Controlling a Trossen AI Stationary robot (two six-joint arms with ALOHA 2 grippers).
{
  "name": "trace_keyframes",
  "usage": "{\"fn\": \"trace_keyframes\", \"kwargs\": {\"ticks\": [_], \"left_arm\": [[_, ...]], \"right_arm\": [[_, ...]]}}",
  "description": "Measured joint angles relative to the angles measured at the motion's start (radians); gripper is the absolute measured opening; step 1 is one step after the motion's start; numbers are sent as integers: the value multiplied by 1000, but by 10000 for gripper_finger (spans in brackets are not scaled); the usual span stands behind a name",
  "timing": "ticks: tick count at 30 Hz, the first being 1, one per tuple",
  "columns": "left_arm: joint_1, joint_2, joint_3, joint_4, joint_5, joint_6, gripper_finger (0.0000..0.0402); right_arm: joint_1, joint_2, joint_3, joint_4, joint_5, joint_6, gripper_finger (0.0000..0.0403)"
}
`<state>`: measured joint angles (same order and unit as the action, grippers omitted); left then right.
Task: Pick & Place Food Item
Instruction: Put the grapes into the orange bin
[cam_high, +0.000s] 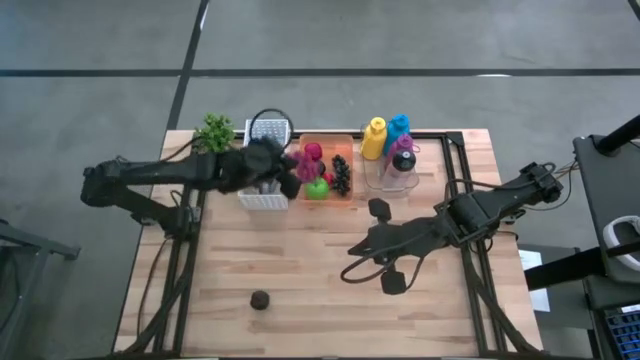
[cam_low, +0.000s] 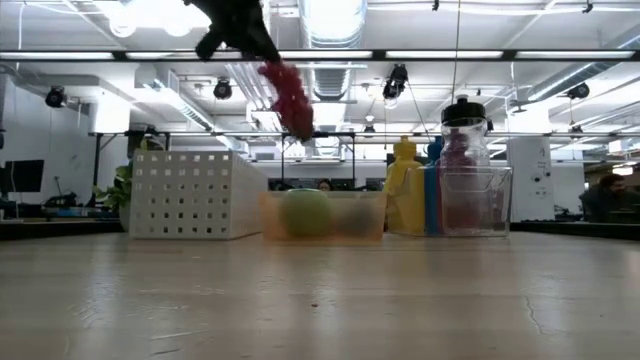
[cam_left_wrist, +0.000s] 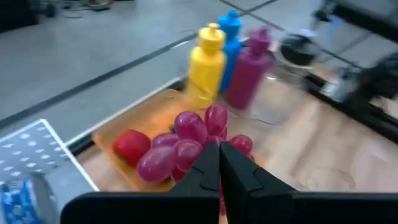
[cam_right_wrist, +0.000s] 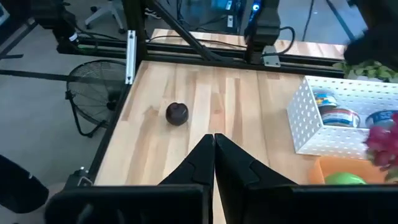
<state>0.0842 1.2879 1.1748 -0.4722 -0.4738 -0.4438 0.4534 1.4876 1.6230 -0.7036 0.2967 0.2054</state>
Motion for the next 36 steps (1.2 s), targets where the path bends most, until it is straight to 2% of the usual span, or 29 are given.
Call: {"fn": "trace_keyframes", "kwargs": {"ticks": [6, 15, 26, 31, 36], "left_arm": [[137, 81, 0, 103, 109, 56, 0], [235, 277, 18, 201, 118, 81, 0], [264, 493, 105, 247, 116, 81, 0], [264, 527, 121, 241, 119, 97, 6], [269, 529, 122, 243, 115, 89, 32]], "right_arm": [[0, 0, -2, 2, 23, 0, 8], [0, 0, -4, 2, 44, -2, 8], [0, 0, -6, 2, 47, -4, 8], [-1, 0, -6, 2, 47, -3, 8], [0, 0, -6, 2, 47, 0, 8]]}}
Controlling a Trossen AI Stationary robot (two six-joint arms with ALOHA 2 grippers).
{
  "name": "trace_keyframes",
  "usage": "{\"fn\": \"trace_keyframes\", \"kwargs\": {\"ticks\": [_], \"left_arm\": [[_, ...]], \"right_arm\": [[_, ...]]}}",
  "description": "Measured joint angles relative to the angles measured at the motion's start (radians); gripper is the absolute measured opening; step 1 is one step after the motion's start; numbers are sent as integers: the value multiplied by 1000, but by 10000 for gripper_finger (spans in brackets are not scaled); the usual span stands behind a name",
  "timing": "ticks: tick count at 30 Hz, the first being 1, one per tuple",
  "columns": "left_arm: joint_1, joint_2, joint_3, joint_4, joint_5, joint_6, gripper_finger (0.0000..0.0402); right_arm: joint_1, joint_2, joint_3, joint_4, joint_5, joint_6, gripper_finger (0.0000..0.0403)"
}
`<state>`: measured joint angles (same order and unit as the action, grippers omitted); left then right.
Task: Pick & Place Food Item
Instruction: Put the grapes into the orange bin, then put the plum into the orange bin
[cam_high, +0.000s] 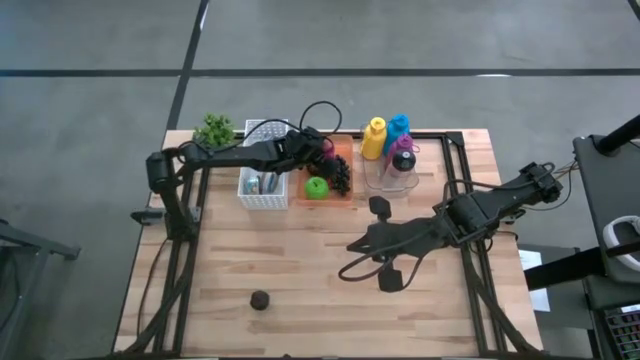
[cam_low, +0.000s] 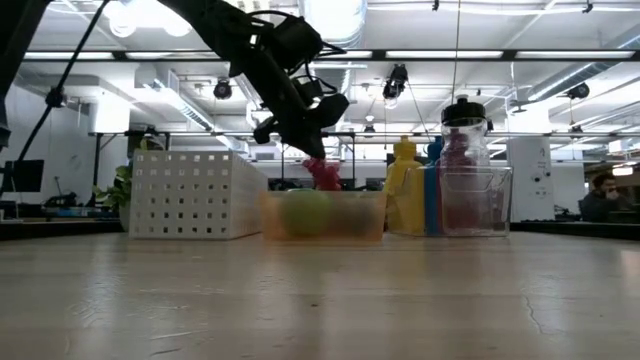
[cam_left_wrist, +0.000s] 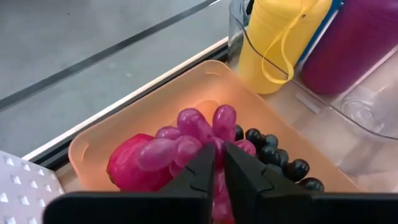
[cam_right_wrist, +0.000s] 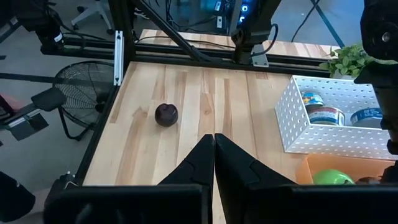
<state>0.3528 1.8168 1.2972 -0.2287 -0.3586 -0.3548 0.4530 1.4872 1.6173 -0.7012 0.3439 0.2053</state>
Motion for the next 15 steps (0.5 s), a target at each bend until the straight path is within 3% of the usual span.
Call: {"fn": "trace_keyframes", "kwargs": {"ticks": [15], "left_arm": [[3, 0, 0, -24, 1, -12, 147]], "right_arm": [[0, 0, 0, 1, 0, 4, 8]]}}
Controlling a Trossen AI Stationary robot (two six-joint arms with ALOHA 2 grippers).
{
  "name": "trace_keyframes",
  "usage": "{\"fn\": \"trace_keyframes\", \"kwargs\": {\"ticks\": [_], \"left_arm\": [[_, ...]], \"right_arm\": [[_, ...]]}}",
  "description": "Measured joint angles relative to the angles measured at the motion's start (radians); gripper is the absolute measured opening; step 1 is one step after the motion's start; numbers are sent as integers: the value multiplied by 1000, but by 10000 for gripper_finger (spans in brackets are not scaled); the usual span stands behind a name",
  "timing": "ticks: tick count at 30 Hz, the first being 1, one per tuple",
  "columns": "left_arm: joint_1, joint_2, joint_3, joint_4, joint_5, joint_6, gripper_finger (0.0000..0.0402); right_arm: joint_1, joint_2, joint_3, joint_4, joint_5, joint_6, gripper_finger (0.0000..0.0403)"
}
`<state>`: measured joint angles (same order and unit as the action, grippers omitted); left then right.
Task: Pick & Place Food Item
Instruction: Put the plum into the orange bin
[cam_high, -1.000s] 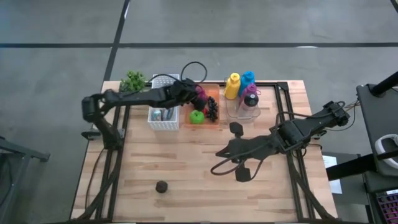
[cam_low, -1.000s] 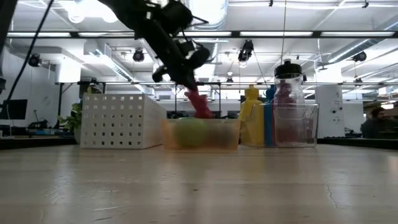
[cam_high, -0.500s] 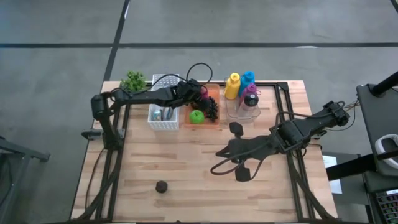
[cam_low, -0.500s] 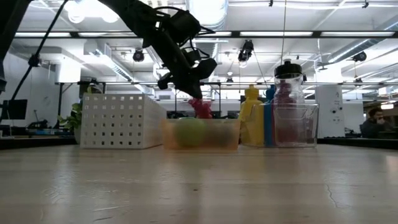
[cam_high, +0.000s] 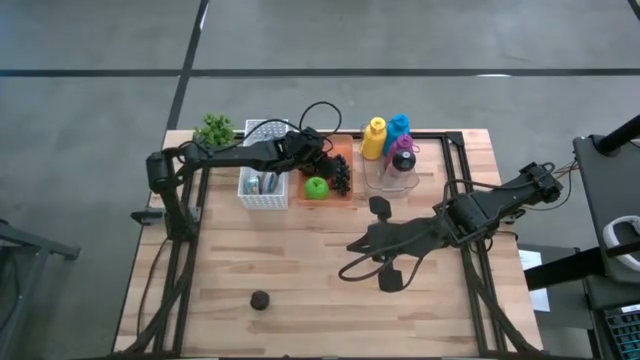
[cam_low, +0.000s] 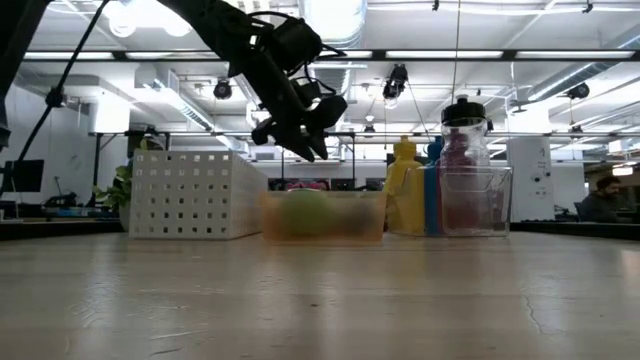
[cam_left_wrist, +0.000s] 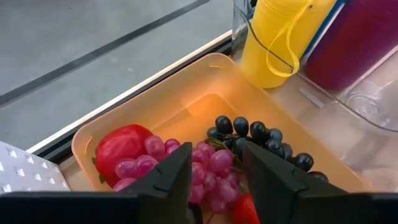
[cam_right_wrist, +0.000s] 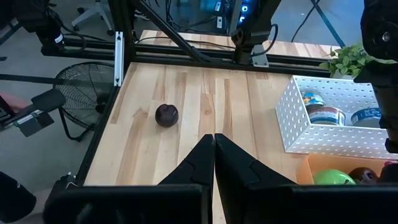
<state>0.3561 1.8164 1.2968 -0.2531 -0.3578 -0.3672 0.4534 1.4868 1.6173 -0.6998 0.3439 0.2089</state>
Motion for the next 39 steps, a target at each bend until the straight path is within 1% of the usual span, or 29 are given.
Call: {"fn": "trace_keyframes", "kwargs": {"ticks": [6, 10, 13, 16, 19, 21, 24, 28, 31, 34, 39], "left_arm": [[0, -20, 0, -3, 49, -7, 162], [-1, -107, 1, -62, 127, -1, 161], [-31, -180, 1, -168, 149, 32, 153], [-94, -260, 1, -305, 152, 41, 143], [-185, -340, -4, -428, 142, -12, 130], [-263, -397, -17, -474, 112, -82, 121], [-402, -474, -48, -513, 52, -206, 111], [-605, -546, -99, -526, -25, -417, 104], [-759, -562, -139, -530, -65, -556, 100], [-899, -558, -176, -530, -61, -682, 95], [-1097, -556, -228, -531, -55, -950, 85]], "right_arm": [[0, 0, 0, 0, 0, -1, 8], [0, -7, 0, 0, -1, 0, 8], [0, -13, 0, -1, -1, -3, 8], [0, -14, 0, -4, -1, -4, 8], [0, -14, 0, -5, -1, -24, 8], [0, -14, 0, -5, -1, -33, 8], [0, -14, 0, -5, -1, -36, 8], [0, -14, 0, -4, -1, -37, 8], [0, -14, 0, -5, -3, -54, 8], [0, -14, 0, -5, -3, -78, 8], [0, -14, 0, -4, -3, -104, 8]]}}
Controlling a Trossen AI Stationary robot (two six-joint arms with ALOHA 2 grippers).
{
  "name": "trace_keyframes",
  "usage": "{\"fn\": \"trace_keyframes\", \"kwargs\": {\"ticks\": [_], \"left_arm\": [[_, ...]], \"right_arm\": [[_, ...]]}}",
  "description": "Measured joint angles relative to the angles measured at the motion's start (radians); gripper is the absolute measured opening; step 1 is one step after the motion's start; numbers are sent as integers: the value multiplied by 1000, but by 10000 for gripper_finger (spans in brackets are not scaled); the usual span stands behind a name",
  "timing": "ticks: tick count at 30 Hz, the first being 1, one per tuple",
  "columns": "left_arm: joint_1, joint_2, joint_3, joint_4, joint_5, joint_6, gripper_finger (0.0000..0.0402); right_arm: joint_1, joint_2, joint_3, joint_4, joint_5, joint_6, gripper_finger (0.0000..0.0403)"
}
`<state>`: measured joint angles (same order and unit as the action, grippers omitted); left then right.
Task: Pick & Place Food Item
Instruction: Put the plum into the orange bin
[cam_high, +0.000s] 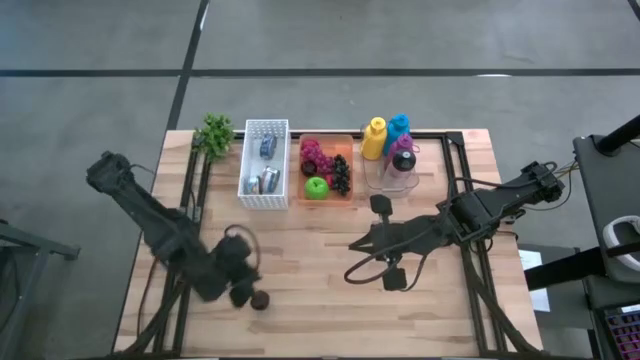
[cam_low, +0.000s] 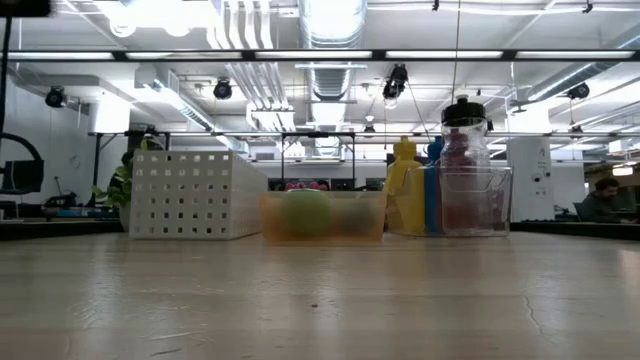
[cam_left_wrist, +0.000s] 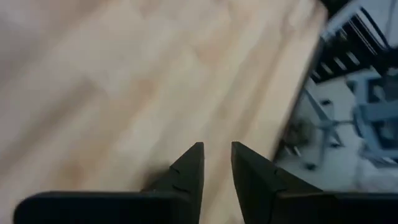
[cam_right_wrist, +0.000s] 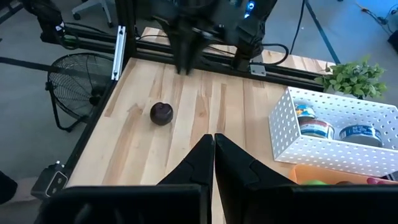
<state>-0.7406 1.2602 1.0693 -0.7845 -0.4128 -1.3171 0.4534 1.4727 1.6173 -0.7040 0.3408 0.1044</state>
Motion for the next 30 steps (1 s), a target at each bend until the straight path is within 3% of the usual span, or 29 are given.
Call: {"fn": "trace_keyframes", "kwargs": {"ticks": [5, 10, 18, 30], "left_arm": [[-141, 0, -47, 3, 42, -241, 81], [-202, 6, -129, 28, 118, -420, 81], [-164, 52, -247, 206, 206, -471, 80], [-111, 84, -291, 227, 212, -464, 80]], "right_arm": [[0, 0, 0, 0, 0, -4, 8], [0, 0, 0, 0, 0, -4, 8], [-1, 0, 0, 2, 1, -3, 8], [-2, 0, 0, 3, 2, 0, 8]]}}
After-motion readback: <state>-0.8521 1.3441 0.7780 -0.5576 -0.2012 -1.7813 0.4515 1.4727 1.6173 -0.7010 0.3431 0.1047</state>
